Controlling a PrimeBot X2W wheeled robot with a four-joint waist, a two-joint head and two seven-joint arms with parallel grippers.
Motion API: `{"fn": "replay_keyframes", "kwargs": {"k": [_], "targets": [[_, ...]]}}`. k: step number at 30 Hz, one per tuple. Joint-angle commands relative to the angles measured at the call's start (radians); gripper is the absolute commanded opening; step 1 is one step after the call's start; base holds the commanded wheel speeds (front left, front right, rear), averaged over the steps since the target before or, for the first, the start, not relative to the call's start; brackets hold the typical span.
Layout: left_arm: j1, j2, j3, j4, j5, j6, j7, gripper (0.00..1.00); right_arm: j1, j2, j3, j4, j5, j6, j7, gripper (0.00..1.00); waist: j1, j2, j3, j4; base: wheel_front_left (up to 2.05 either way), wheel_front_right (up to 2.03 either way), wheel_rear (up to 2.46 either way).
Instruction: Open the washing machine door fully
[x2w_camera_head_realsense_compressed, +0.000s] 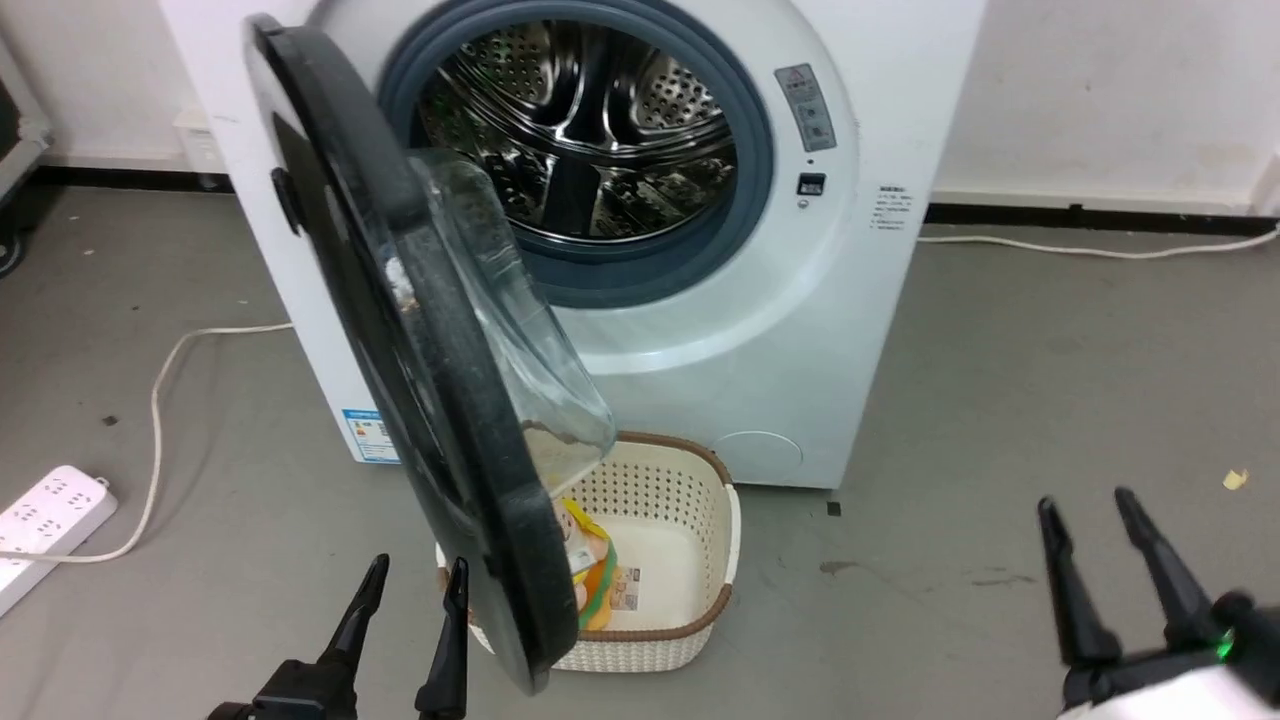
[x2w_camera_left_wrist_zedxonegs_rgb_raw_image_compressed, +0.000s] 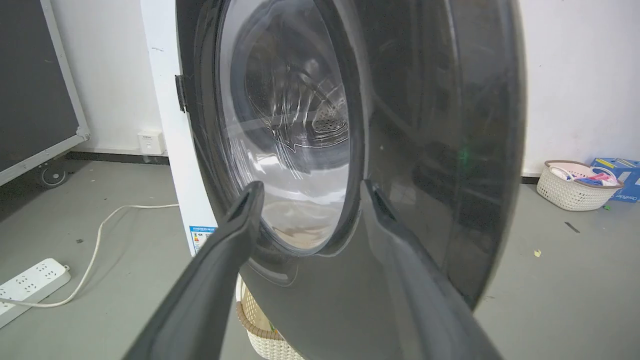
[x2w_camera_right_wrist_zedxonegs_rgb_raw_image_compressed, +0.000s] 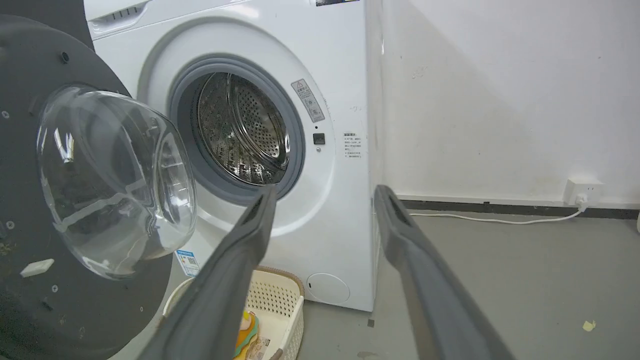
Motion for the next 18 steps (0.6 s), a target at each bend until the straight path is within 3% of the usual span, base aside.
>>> {"fn": "replay_keyframes", "kwargs": {"k": [1, 7, 14, 16, 18], "targets": [[0.006, 0.003, 0.004, -0.003, 0.004, -0.002, -0.006, 1.0, 0.012, 0.006, -0.002, -0.009, -0.01, 0.001, -0.004, 1.0, 0.0001, 0.0, 0.002, -0.002, 0.0, 0.0, 0.0], [0.007, 0.002, 0.005, -0.004, 0.009, -0.008, -0.006, 1.0, 0.085, 0.101, -0.033, -0.045, -0.109, 0.001, -0.004, 1.0, 0.0001, 0.0, 0.009, -0.007, 0.0, 0.0, 0.0], [0.005, 0.001, -0.005, 0.001, 0.012, -0.005, -0.006, 1.0, 0.092, 0.131, -0.022, -0.045, -0.121, 0.001, -0.005, 1.0, 0.0001, 0.0, 0.012, -0.003, 0.0, 0.0, 0.0], [0.005, 0.001, -0.009, 0.005, 0.009, -0.001, -0.006, 0.0, 0.087, 0.131, -0.017, -0.043, -0.119, 0.001, -0.005, 1.0, 0.0001, 0.0, 0.012, -0.001, 0.0, 0.0, 0.0], [0.005, 0.0, -0.017, 0.009, 0.006, 0.001, -0.006, 0.0, 0.083, 0.13, -0.015, -0.041, -0.117, 0.001, -0.005, 1.0, 0.0001, 0.0, 0.012, 0.001, 0.0, 0.0, 0.0]]}}
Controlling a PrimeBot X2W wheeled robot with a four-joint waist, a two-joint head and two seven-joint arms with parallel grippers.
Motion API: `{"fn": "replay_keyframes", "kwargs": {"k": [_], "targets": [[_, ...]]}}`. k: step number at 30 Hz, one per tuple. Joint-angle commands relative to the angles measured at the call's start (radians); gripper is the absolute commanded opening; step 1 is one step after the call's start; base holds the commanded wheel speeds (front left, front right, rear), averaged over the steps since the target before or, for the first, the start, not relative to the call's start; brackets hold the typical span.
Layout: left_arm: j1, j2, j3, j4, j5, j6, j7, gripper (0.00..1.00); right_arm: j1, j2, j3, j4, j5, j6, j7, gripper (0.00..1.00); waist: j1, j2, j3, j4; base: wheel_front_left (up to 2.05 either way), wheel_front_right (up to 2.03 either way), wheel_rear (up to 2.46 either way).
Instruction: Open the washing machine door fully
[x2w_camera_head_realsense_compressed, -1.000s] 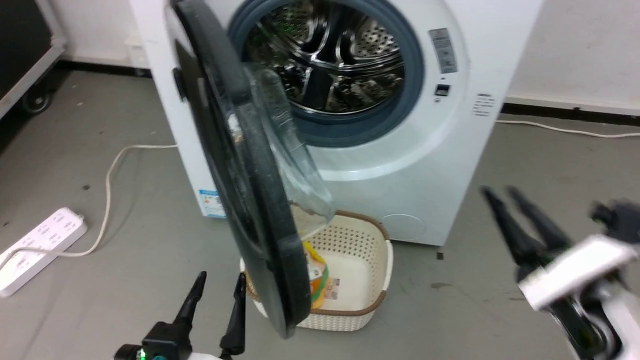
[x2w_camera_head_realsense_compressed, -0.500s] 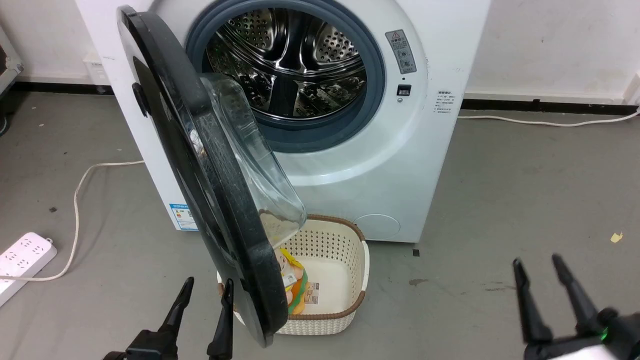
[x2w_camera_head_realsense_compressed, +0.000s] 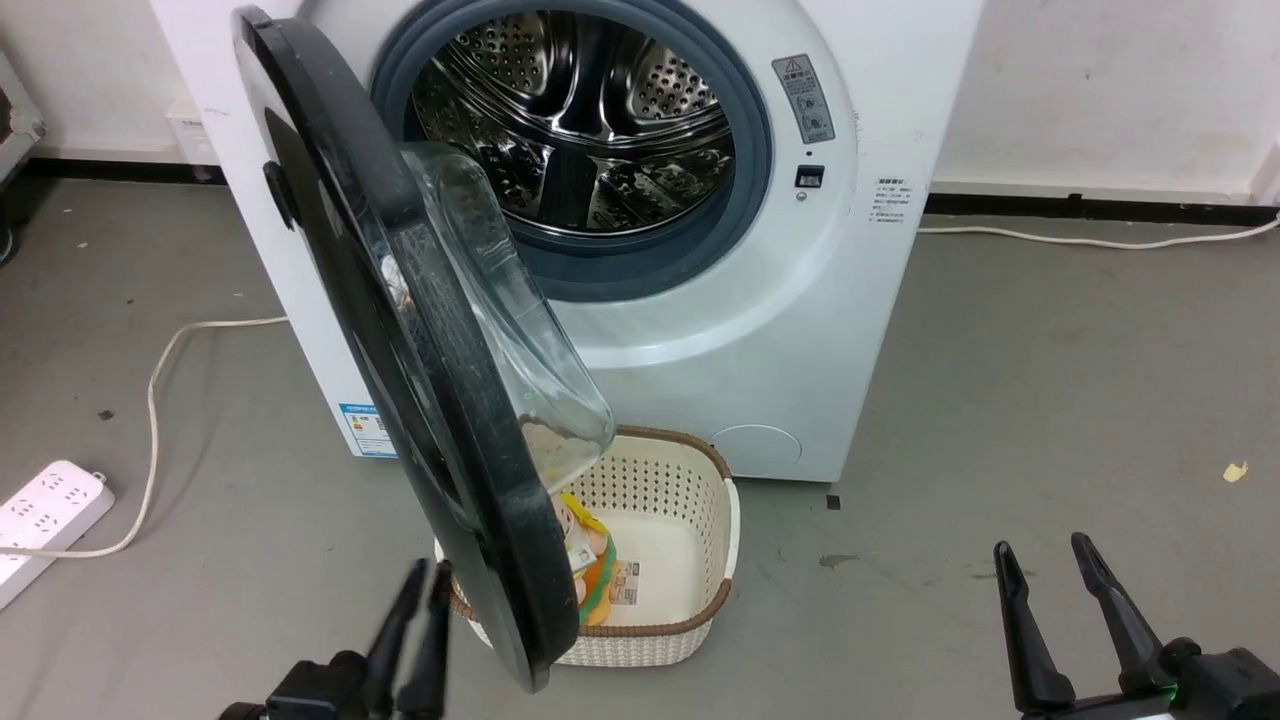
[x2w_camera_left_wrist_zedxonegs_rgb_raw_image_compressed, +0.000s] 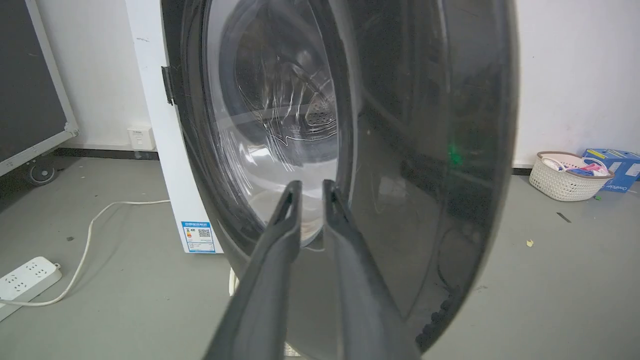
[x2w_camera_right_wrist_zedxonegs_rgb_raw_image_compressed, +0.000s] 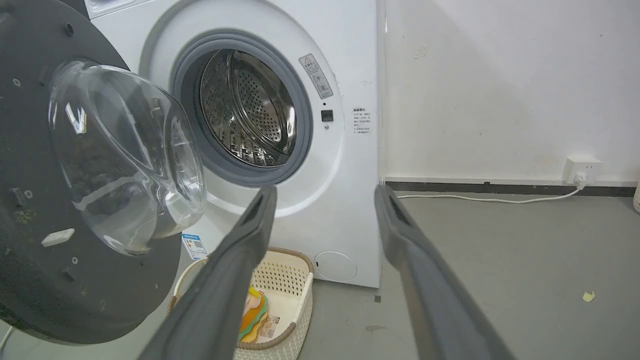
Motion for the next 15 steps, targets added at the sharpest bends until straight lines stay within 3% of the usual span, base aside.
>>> {"fn": "replay_keyframes", "kwargs": {"k": [1, 15], "targets": [[0.003, 0.001, -0.002, -0.001, -0.004, 0.005, -0.006, 0.0, -0.003, 0.002, 0.001, 0.002, 0.003, 0.001, -0.004, 1.0, 0.0, 0.0, -0.001, 0.001, 0.0, 0.0, 0.0], [-0.13, 0.001, 0.096, -0.272, -0.089, 0.096, -0.006, 0.0, -0.012, 0.008, -0.001, 0.018, 0.015, 0.001, -0.004, 1.0, 0.0, 0.0, -0.011, 0.005, 0.0, 0.0, 0.0]]}}
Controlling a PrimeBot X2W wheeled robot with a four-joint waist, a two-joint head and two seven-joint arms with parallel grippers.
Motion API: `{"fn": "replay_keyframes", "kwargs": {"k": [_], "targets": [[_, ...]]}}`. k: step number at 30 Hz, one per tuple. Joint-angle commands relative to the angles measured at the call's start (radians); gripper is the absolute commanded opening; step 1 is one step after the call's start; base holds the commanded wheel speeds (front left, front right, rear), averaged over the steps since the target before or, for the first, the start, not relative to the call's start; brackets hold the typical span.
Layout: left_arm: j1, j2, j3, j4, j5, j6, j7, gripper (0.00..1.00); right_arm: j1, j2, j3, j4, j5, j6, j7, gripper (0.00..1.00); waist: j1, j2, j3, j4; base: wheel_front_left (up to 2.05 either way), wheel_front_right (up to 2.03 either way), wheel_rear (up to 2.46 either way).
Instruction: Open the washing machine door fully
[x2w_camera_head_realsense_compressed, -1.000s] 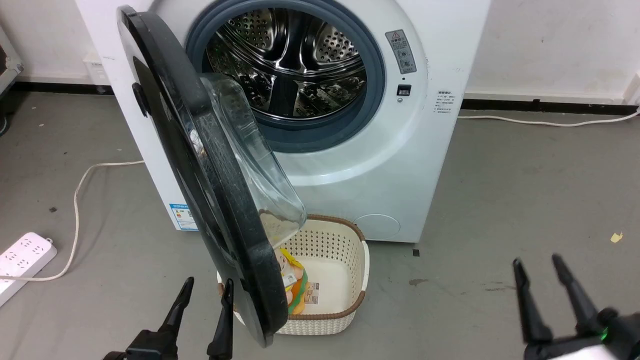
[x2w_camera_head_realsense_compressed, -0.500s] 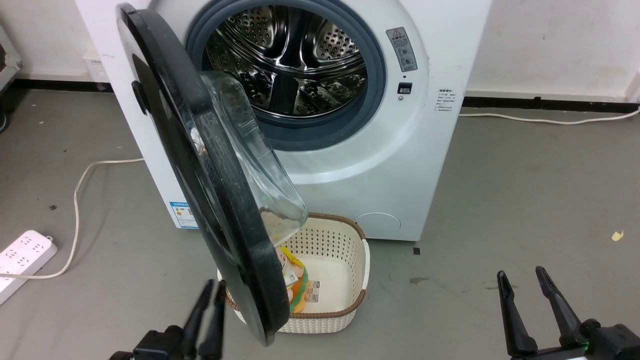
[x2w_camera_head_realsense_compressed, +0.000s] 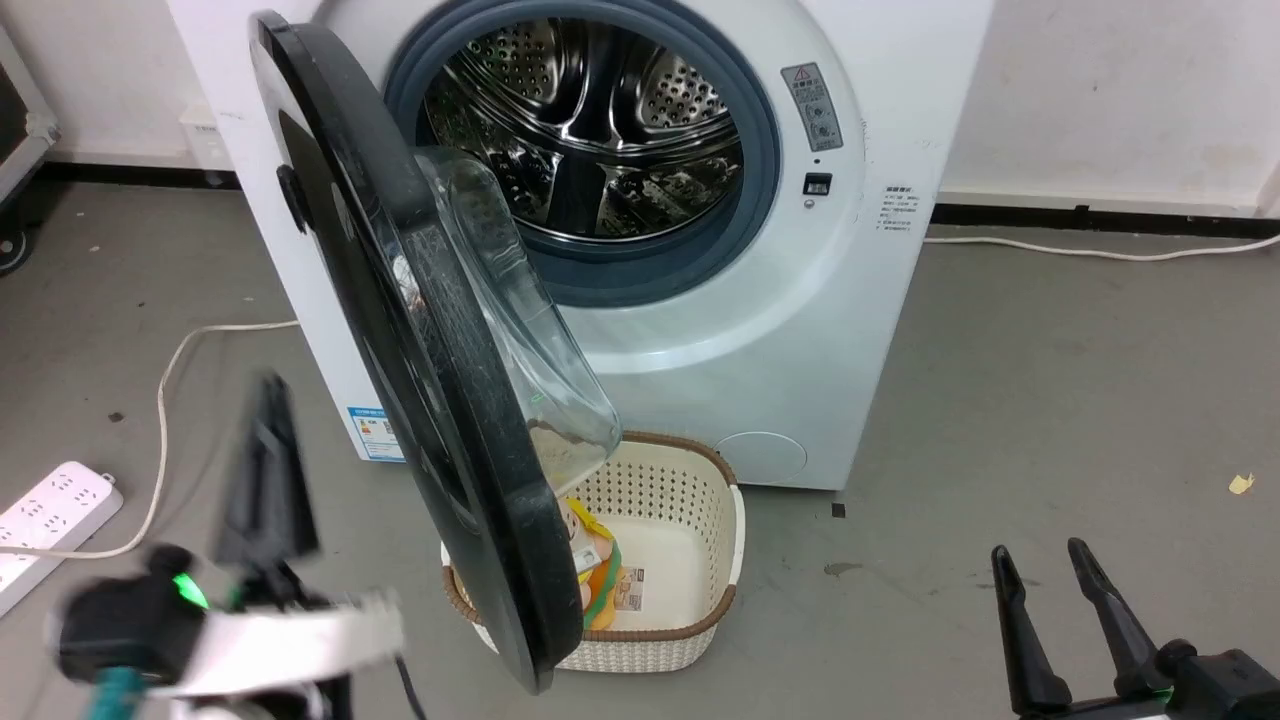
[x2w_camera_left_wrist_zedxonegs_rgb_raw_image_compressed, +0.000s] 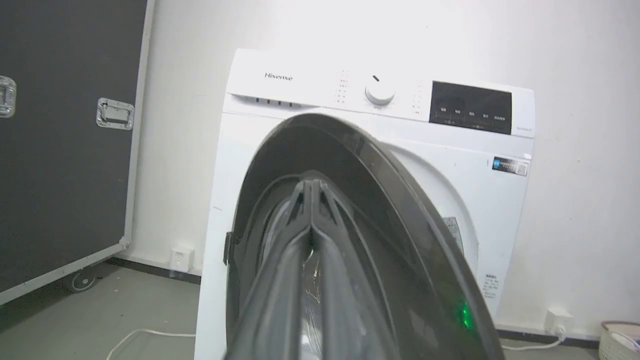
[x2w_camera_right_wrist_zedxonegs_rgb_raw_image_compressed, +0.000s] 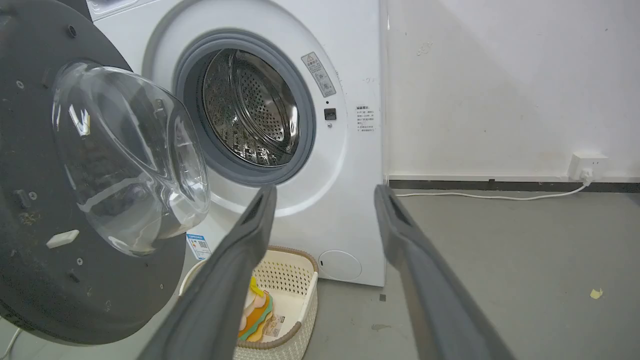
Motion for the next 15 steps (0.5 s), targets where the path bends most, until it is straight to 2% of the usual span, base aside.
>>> {"fn": "replay_keyframes", "kwargs": {"k": [1, 6, 9, 15], "targets": [[-0.021, 0.001, 0.003, -0.022, -0.004, 0.004, -0.005, 0.0, -0.012, 0.003, 0.0, 0.002, 0.004, 0.001, -0.004, 1.0, 0.0, 0.0, 0.0, -0.002, 0.0, 0.0, 0.0], [-0.116, 0.001, 0.011, -0.153, 0.027, -0.007, -0.005, 0.0, -0.016, 0.002, 0.014, 0.014, 0.0, 0.001, -0.004, 1.0, 0.0, 0.0, 0.0, -0.012, 0.0, 0.0, 0.0], [-0.154, 0.001, -0.019, -0.2, 0.03, -0.02, -0.005, 0.0, -0.019, 0.003, 0.018, 0.016, 0.001, 0.001, -0.004, 1.0, 0.0, 0.0, 0.001, -0.016, 0.0, 0.0, 0.0], [-0.114, 0.001, -0.206, -0.163, 0.054, -0.04, 0.02, 0.0, -0.019, 0.008, 0.023, 0.023, 0.003, 0.001, -0.004, 1.0, 0.0, 0.0, 0.001, -0.022, 0.0, 0.0, 0.0]]}}
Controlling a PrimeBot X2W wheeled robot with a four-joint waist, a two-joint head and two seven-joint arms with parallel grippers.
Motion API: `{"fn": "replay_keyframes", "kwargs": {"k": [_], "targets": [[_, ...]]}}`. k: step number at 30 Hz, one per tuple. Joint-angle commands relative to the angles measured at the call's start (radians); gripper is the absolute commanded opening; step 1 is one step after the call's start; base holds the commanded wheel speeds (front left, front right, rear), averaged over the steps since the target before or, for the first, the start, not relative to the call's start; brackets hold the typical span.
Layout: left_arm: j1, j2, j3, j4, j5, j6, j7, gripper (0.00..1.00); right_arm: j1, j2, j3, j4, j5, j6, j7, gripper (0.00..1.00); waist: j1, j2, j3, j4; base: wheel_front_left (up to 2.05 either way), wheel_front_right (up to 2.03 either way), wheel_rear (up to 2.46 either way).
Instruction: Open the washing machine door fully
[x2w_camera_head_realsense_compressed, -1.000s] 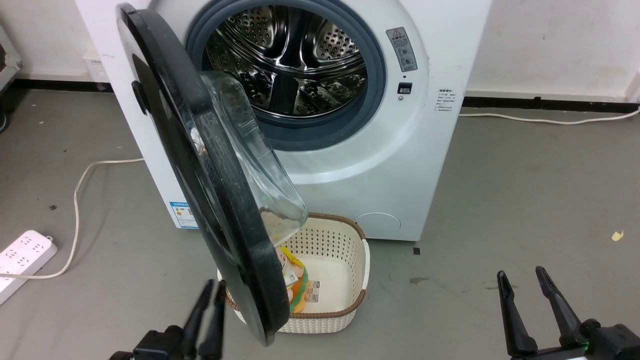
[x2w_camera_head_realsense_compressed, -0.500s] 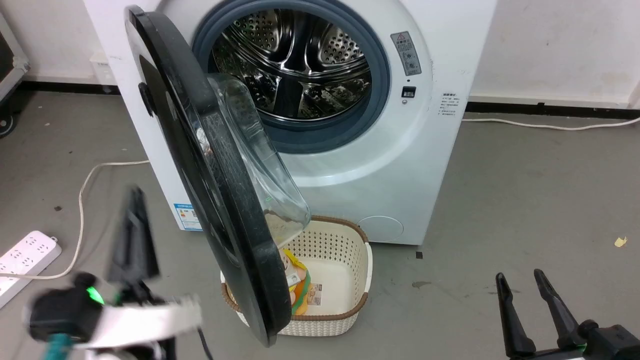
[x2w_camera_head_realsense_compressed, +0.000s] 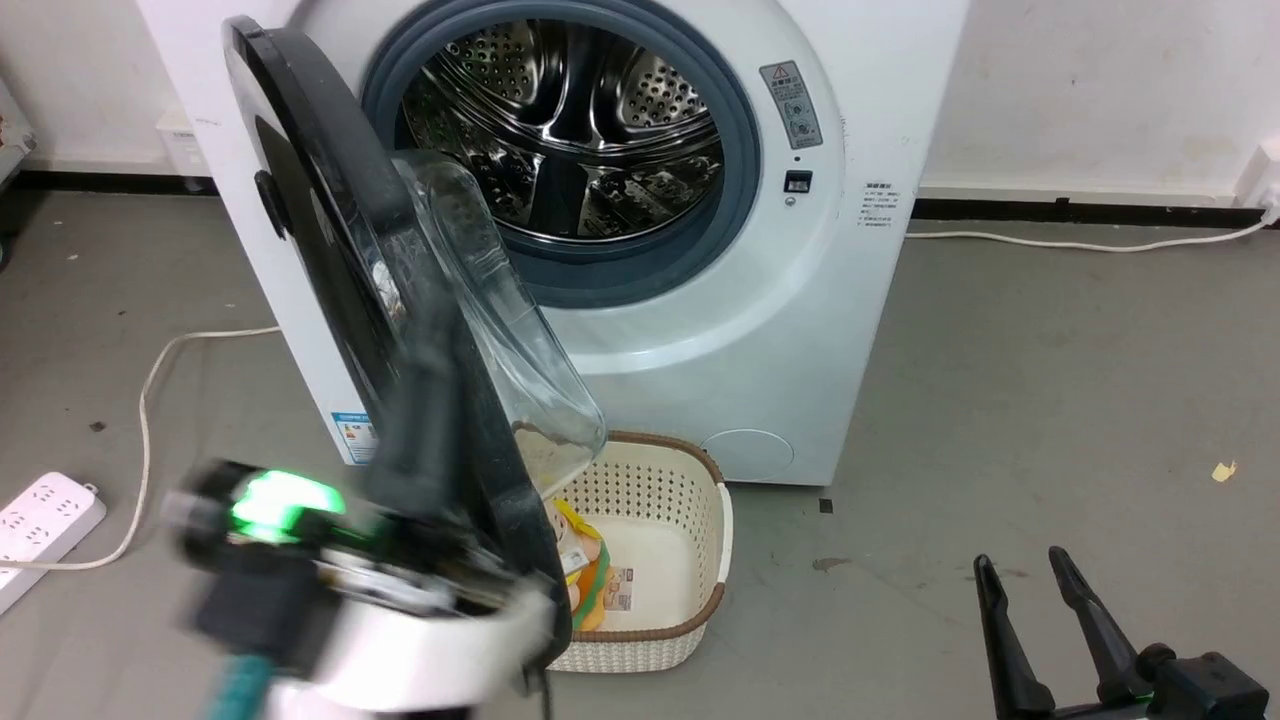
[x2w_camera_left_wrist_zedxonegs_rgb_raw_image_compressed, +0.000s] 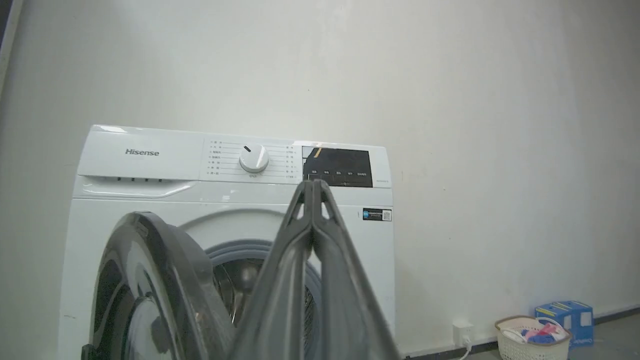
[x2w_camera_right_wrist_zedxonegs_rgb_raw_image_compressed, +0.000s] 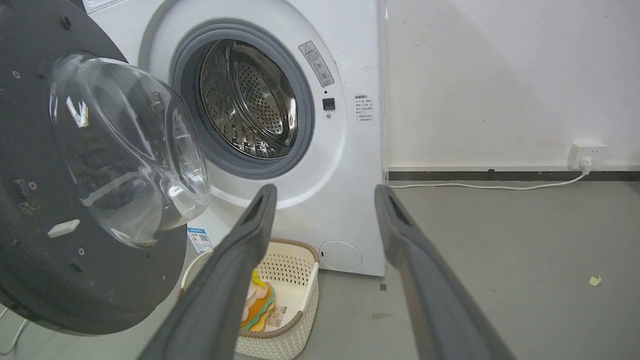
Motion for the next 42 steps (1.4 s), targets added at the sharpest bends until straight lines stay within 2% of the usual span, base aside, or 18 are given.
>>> {"fn": "replay_keyframes", "kwargs": {"k": [1, 8, 13, 19, 25, 36, 42], "targets": [[0.018, 0.002, -0.021, 0.011, 0.015, 0.002, 0.005, 0.0, -0.018, 0.004, 0.001, 0.003, 0.005, 0.001, -0.004, 1.0, 0.0, 0.0, 0.001, -0.001, 0.0, 0.0, 0.0], [0.102, 0.002, -0.189, 0.167, -0.038, 0.031, 0.095, 0.0, -0.019, 0.006, 0.004, 0.025, 0.003, 0.001, -0.004, 1.0, 0.0, 0.0, 0.008, 0.002, 0.0, 0.0, 0.0], [0.119, 0.002, -0.237, 0.297, -0.074, 0.051, 0.162, 0.0, -0.025, 0.008, 0.008, 0.03, 0.003, 0.001, -0.004, 1.0, 0.0, 0.0, 0.014, 0.005, 0.0, 0.0, 0.0], [0.11, 0.002, -0.215, 0.416, -0.088, 0.089, 0.159, 0.0, -0.027, 0.009, 0.012, 0.034, 0.007, 0.001, -0.004, 1.0, 0.0, 0.0, 0.023, 0.017, 0.0, 0.0, 0.0], [0.107, 0.013, -0.189, 0.484, -0.099, 0.104, 0.13, 0.0, -0.022, 0.01, 0.014, 0.044, 0.009, 0.001, -0.004, 1.0, 0.0, 0.0, 0.024, 0.06, 0.0, 0.0, 0.0], [0.117, 0.048, -0.126, 0.489, -0.127, 0.138, 0.102, 0.0, -0.017, 0.001, 0.021, 0.048, 0.015, 0.001, -0.004, 1.0, 0.0, 0.0, 0.031, 0.253, 0.0, 0.0, 0.0], [0.114, 0.074, -0.055, 0.471, -0.16, 0.167, 0.088, 0.0, -0.028, -0.014, 0.035, 0.05, 0.016, 0.001, -0.004, 1.0, 0.0, 0.0, 0.06, 0.322, 0.0, 0.0, 0.0]]}}
